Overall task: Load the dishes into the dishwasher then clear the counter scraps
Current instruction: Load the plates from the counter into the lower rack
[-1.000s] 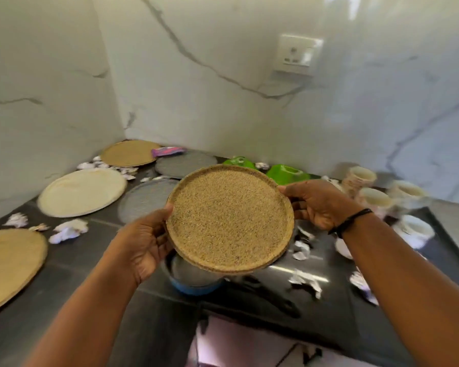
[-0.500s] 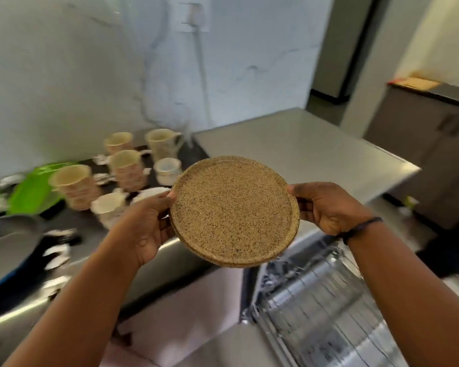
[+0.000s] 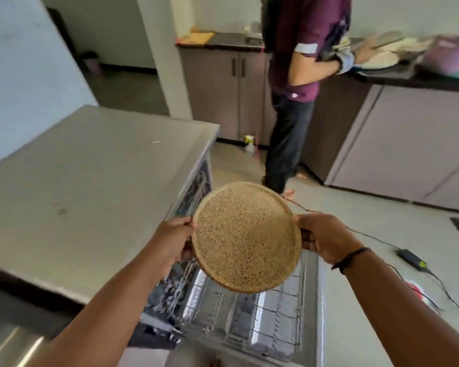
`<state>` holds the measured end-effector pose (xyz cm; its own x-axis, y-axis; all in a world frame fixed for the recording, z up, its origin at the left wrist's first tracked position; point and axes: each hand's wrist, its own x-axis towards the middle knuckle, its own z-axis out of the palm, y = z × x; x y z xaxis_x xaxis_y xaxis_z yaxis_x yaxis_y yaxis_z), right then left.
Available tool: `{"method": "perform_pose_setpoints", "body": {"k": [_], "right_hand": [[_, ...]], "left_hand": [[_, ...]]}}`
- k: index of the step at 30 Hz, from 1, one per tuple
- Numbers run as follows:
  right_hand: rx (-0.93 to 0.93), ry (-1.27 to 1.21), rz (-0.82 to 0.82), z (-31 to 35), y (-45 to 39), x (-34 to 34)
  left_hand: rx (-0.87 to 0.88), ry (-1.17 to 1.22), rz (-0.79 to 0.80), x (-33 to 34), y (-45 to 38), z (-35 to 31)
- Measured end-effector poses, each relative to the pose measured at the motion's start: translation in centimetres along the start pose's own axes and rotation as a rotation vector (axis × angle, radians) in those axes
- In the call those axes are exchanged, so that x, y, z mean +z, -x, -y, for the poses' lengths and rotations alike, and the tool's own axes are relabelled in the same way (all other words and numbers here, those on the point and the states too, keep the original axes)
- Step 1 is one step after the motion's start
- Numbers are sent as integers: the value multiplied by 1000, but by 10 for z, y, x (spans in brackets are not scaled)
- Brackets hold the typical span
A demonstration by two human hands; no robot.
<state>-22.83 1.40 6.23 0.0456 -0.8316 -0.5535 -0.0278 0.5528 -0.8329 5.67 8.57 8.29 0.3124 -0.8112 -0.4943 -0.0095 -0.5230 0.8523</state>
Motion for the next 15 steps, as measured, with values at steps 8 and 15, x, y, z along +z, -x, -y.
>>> {"method": "perform_pose_setpoints", "body": {"k": [8, 15], "right_hand": [[307, -54, -261, -93, -38, -39], [317, 70, -322, -172, -99, -27]], "left_hand": [[-50, -334, 204, 81, -105, 46], [-176, -540, 259, 106, -183, 115]]}}
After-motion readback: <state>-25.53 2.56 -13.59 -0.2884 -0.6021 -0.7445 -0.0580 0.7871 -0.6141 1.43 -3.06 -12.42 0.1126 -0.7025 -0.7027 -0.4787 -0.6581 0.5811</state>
